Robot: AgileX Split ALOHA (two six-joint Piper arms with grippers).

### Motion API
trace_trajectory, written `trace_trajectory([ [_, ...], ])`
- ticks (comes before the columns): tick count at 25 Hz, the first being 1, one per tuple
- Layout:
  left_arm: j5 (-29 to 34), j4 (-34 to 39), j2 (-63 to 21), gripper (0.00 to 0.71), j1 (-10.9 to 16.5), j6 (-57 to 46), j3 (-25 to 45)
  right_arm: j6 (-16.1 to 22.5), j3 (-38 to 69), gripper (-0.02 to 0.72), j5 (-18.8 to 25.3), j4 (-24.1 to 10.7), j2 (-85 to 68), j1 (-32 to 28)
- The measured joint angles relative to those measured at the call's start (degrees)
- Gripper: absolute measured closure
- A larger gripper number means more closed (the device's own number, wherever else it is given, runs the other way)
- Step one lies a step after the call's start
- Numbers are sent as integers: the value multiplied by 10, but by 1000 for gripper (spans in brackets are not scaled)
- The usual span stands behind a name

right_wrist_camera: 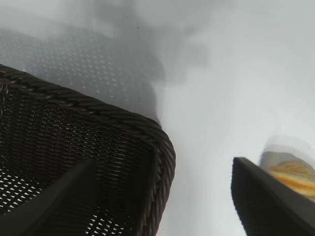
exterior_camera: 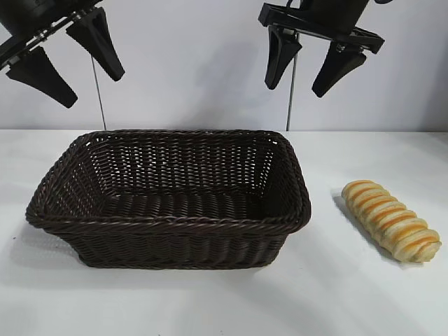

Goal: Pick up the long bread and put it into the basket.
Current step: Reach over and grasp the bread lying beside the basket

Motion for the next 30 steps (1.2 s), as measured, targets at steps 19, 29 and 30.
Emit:
trace_trajectory([
  [19,-15,0,0,168,0,0,0,0,176,155,-3,-33,0,-114],
  [29,-23,-1,0,168,0,0,0,-33,178,155,-17,3,0,-113],
  [30,-24,-1,0,168,0,0,0,-39,178,155,-17,6,0,-113],
])
